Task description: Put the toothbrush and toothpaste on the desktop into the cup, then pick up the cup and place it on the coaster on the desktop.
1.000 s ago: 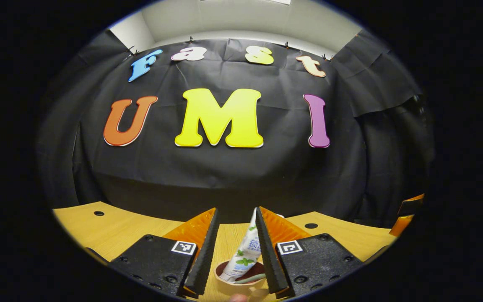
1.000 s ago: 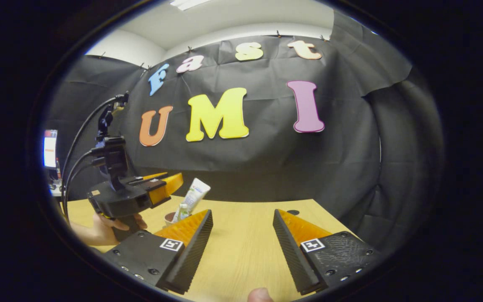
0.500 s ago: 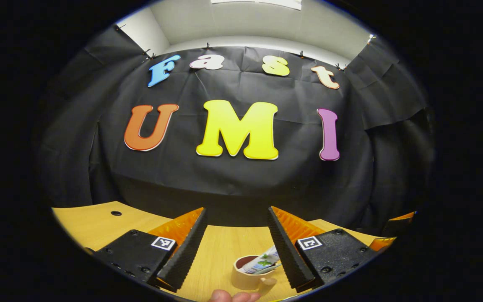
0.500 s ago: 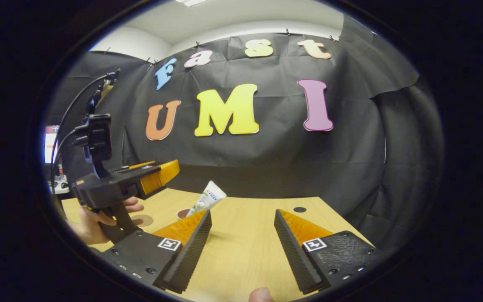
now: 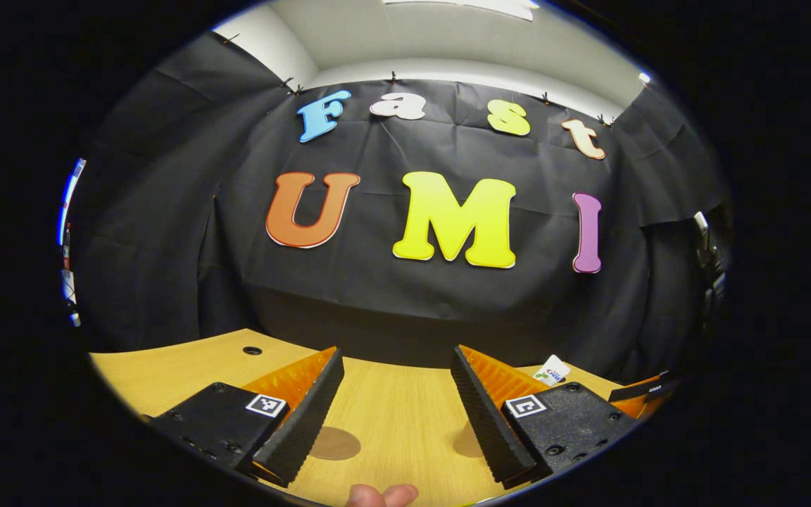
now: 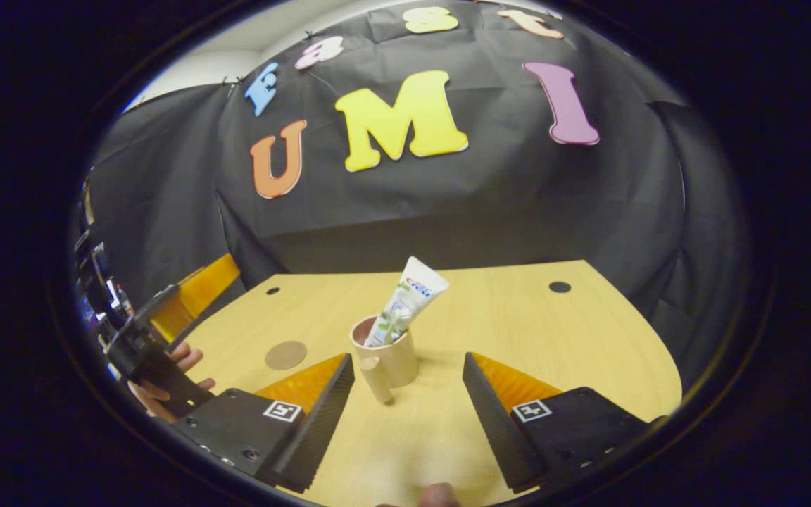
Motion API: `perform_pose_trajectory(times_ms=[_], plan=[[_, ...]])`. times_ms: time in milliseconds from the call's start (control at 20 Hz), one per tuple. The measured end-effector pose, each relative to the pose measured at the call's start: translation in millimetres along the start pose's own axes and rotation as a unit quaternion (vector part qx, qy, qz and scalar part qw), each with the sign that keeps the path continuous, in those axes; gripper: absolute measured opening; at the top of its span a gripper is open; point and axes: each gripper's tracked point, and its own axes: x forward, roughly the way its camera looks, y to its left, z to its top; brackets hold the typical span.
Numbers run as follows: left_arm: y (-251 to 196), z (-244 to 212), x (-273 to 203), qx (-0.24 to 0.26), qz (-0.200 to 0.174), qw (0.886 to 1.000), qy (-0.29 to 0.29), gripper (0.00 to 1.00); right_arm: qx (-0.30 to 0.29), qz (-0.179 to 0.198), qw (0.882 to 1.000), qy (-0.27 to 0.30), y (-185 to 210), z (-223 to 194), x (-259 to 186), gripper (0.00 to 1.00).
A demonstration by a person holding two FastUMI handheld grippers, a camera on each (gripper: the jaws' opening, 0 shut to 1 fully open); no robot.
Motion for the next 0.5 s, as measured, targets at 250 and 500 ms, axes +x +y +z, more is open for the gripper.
perform_pose_trajectory(times_ms=[250,500], plan=[[52,-5,-22,-0.004,0.011,1.000,0.008,0.97,0.007,-0.009,0.997,0.073,17,-9,42,0.95],[97,-19,-28,0.001,0.036,0.999,0.022,0.97,0.021,-0.017,0.987,0.157,33,-28,74,0.94]])
